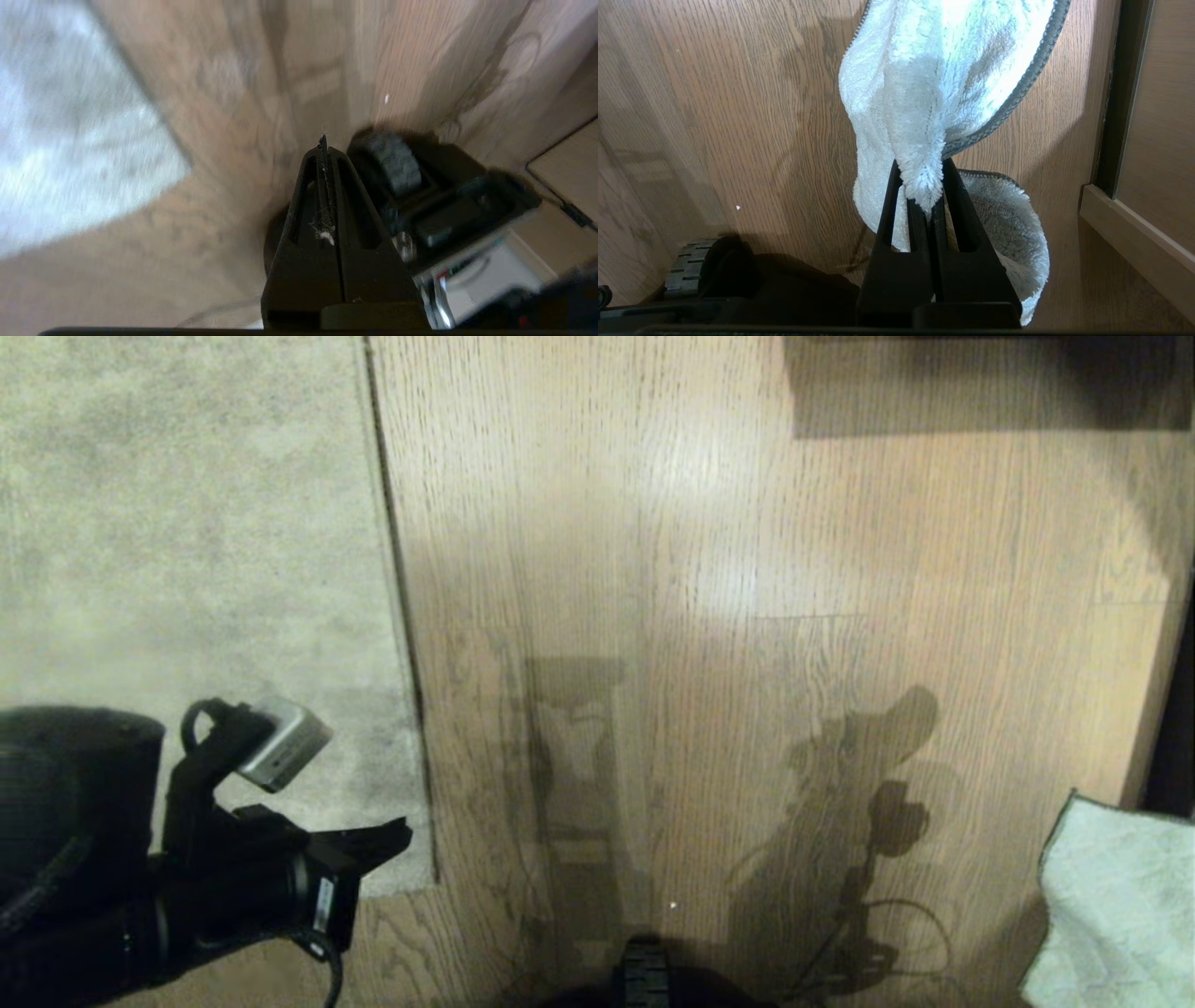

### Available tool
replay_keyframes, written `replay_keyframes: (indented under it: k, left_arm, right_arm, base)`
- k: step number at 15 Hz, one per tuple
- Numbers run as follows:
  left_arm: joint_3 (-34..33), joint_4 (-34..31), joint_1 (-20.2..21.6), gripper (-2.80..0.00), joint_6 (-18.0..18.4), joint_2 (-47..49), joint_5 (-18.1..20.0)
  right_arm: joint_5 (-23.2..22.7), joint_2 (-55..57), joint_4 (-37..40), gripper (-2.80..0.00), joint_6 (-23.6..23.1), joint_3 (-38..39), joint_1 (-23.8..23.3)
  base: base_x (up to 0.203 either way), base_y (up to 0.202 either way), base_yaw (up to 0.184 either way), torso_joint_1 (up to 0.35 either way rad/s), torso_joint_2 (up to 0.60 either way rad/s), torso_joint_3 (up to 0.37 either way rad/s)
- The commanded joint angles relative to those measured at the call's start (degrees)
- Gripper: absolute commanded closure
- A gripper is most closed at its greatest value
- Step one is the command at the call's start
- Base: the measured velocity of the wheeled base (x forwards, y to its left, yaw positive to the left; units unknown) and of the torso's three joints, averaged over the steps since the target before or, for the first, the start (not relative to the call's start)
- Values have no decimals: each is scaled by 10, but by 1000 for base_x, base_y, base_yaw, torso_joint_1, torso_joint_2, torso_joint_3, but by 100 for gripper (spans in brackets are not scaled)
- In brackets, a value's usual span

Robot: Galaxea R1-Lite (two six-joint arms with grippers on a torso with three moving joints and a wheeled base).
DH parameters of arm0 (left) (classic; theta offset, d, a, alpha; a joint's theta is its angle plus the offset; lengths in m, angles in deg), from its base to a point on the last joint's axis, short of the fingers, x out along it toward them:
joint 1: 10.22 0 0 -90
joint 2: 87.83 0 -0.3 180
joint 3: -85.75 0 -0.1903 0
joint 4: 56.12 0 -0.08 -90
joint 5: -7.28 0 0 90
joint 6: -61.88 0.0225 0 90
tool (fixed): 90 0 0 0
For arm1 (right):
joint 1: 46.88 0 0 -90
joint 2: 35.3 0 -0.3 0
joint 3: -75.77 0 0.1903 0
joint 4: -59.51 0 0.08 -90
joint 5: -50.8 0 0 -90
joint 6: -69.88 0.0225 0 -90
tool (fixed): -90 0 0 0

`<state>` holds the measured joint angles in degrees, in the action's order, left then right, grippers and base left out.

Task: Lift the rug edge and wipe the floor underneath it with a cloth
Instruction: Lift up the carpet

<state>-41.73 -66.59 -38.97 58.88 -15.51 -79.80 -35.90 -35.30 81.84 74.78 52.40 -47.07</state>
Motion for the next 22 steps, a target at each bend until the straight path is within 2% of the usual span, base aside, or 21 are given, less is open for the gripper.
replay_keyframes:
  k: [1,5,8,11,12,14,17,19,20,22]
  left_arm:
    - [-6,69,-9,0,0,62,-2]
    - [-9,78,-23,0,1,70,-3]
    - [-31,78,-48,0,1,69,-53]
    - [-60,78,-48,0,3,71,-73]
    - [-61,78,-48,-280,2,74,-84]
    - [-45,81,-36,-280,11,100,-108]
    - [-31,83,-23,-280,47,133,-175]
    - [-19,83,-10,-280,68,146,-198]
    - [-15,83,-2,-280,90,152,-220]
    - [-8,82,1,-280,111,165,-278]
  right_arm:
    - [0,1,0,0,0,0,0]
    - [0,1,0,0,0,0,0]
    - [0,1,0,0,0,0,0]
    - [0,1,0,0,0,0,0]
    - [0,1,0,0,0,0,0]
    - [0,1,0,0,0,0,0]
    - [0,1,0,0,0,0,0]
    - [0,1,0,0,0,0,0]
    - [0,1,0,0,0,0,0]
    - [0,1,0,0,0,0,0]
  base:
    - [0,0,0,0,0,0]
    - [0,0,0,0,0,0]
    - [0,0,0,0,0,0]
    - [0,0,0,0,0,0]
    - [0,0,0,0,0,0]
    - [0,0,0,0,0,0]
    - [0,0,0,0,0,0]
    - [0,0,0,0,0,0]
    - [0,0,0,0,0,0]
    - [0,0,0,0,0,0]
